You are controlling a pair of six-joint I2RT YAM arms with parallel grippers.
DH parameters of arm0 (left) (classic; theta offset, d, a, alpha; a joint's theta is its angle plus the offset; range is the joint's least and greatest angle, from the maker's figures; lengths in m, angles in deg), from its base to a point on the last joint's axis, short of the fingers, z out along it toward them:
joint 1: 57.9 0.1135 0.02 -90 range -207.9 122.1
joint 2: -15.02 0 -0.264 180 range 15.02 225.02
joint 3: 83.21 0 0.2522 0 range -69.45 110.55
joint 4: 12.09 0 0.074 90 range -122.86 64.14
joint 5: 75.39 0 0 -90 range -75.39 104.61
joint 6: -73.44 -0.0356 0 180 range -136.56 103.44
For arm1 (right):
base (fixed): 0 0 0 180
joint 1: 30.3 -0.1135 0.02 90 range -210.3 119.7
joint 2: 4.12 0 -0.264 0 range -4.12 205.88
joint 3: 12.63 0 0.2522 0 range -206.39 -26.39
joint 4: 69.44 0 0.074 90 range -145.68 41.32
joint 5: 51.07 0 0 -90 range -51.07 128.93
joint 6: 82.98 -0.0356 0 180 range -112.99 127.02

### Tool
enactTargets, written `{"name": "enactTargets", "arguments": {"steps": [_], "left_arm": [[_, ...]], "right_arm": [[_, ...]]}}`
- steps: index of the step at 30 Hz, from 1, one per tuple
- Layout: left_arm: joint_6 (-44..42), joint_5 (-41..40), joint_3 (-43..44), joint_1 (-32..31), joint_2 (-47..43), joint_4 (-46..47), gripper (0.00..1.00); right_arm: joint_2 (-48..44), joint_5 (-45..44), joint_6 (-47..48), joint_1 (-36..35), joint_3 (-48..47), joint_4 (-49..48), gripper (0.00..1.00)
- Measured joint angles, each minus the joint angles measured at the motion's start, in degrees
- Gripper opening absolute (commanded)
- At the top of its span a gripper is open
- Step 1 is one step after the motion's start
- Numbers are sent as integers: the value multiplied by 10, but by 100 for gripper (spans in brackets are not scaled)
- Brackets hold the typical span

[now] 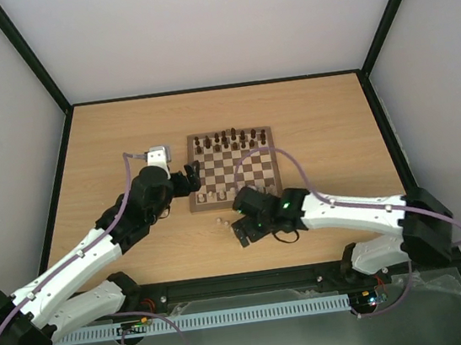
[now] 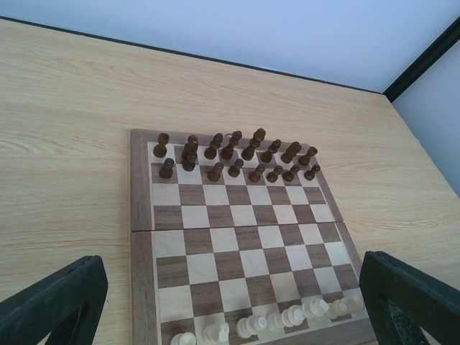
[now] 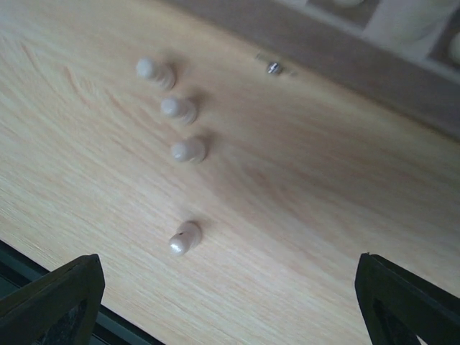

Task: Set up the chess pieces on the board
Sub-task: Pick up the chess piece at the center of the board.

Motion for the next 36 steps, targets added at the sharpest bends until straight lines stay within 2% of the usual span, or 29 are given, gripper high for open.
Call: {"name": "enactTargets", "arguments": {"steps": [2, 7, 11, 13, 15, 26, 36], "left_arm": [[0, -2, 0, 0, 0, 0, 99], [0, -4, 0, 0, 0, 0, 99], [0, -4, 0, 0, 0, 0, 99], [0, -4, 0, 0, 0, 0, 99], [0, -4, 0, 0, 0, 0, 99], [0, -3, 0, 0, 0, 0, 99], [0, -3, 0, 2, 0, 0, 99]], "right_arm": [[36, -11, -4, -29, -9, 0, 88], [117, -34, -21, -76, -39, -1, 63], [156, -46, -34, -83, -61, -2, 51], [163, -49, -39, -85, -63, -1, 49], [169, -49, -43, -87, -63, -1, 40], [211, -48, -58, -111, -67, -2, 22], [221, -52, -64, -112, -70, -1, 9]]}}
